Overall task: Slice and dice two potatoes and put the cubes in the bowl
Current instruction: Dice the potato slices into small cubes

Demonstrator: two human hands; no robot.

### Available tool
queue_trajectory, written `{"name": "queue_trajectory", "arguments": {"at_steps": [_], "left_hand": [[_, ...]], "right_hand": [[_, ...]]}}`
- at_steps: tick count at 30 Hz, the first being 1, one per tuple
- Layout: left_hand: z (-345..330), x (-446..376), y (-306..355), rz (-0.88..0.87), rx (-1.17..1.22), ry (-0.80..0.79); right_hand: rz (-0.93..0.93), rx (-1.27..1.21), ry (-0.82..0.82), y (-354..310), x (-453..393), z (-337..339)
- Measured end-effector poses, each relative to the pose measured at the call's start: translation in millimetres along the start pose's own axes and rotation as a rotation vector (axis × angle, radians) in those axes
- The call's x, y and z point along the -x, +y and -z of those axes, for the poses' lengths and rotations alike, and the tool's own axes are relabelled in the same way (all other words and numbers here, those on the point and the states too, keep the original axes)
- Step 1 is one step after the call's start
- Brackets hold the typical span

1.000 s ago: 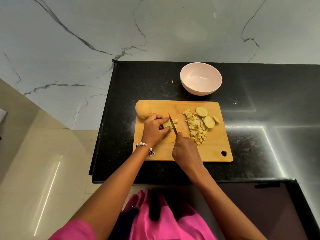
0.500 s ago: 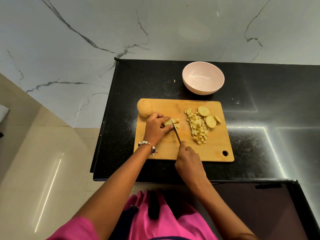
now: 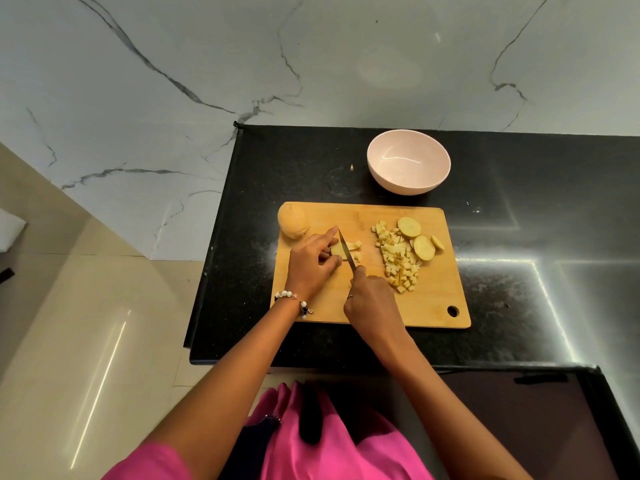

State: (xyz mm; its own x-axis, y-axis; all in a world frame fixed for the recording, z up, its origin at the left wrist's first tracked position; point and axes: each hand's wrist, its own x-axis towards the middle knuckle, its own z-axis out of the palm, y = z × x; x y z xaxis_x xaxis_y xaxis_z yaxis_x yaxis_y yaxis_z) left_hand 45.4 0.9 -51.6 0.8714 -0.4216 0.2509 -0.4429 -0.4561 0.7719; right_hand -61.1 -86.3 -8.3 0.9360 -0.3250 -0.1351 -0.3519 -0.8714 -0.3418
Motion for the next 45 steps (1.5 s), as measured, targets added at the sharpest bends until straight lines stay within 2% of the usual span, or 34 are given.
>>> {"name": "queue_trajectory", "arguments": {"at_steps": [10, 16, 20, 24, 38, 42, 45], "left_hand": [[-4.8, 0.2, -0.3, 0.047, -0.021, 0.086], [-4.0, -0.1, -0.5, 0.067, -0.005, 0.07], [-0.6, 0.2, -0.6, 0.105, 0.057, 0.034], [0.7, 2.2, -4.3, 0.093, 0.066, 0.044], [-6.7, 2.0, -5.0, 0.123, 0.03, 0.127], [-5.5, 1.8, -4.7, 0.124, 0.019, 0.113], [-2.0, 1.7, -3.3, 0.135, 0.032, 0.091]], "right_hand": [[0.032, 0.087, 0.017, -6.7, 11.5, -11.0], [0.011, 0.058, -0.067, 4.6, 37.2, -4.3], [0.016, 0.019, -0.017, 2.4, 21.9, 5.2], [0.024, -0.026, -0.036, -2.7, 6.5, 0.7], [0.072, 0.15, 0.051, -10.6, 12.0, -15.4], [0.043, 0.07, -0.084, -1.0, 29.6, -8.4], [0.037, 0.029, -0.05, 2.3, 25.8, 0.5]]}}
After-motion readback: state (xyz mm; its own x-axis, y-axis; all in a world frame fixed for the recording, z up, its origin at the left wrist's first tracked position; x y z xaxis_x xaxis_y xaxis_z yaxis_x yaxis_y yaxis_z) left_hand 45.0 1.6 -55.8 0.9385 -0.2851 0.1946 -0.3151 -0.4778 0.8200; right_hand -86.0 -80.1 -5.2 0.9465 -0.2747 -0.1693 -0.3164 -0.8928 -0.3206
